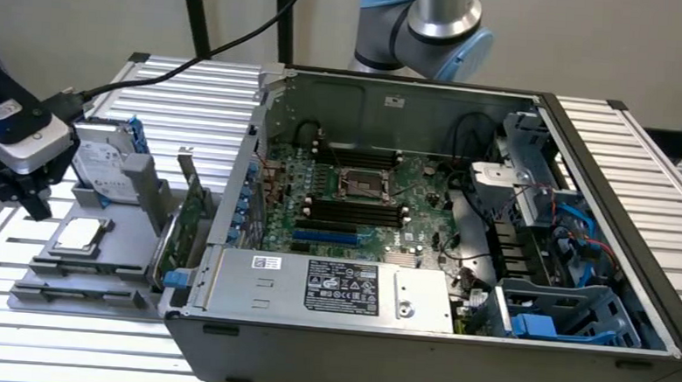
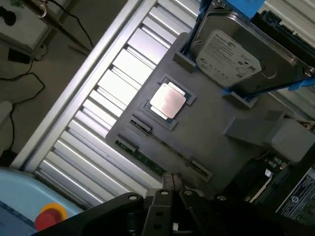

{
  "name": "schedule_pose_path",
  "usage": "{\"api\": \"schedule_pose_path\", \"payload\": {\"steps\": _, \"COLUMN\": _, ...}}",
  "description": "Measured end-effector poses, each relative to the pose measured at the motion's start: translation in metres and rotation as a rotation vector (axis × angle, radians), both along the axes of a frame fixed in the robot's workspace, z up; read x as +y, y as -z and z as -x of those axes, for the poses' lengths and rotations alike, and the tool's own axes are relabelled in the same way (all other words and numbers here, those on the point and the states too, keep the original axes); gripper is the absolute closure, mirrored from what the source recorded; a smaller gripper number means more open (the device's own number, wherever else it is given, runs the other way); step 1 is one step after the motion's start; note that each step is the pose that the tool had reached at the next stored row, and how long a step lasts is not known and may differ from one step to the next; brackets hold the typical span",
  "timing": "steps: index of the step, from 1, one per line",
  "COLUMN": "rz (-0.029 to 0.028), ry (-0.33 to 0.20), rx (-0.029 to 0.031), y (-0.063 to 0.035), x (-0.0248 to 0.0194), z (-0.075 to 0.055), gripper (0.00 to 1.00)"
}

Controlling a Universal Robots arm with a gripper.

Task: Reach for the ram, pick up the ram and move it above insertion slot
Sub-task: 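Pick up the ram and move it above insertion slot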

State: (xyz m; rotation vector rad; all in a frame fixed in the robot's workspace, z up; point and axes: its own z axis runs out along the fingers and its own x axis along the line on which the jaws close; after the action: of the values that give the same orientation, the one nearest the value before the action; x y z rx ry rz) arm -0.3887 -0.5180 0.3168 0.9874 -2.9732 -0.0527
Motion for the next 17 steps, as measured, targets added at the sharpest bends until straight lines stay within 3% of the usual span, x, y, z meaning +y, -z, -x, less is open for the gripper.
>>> {"api": "schedule_pose_path", "payload": {"steps": 17, "rz": 0.0, "ry": -0.309, "rx": -0.0001, "y": 0.0122, "x": 0.0, "z": 0.0, "gripper": 0.89}}
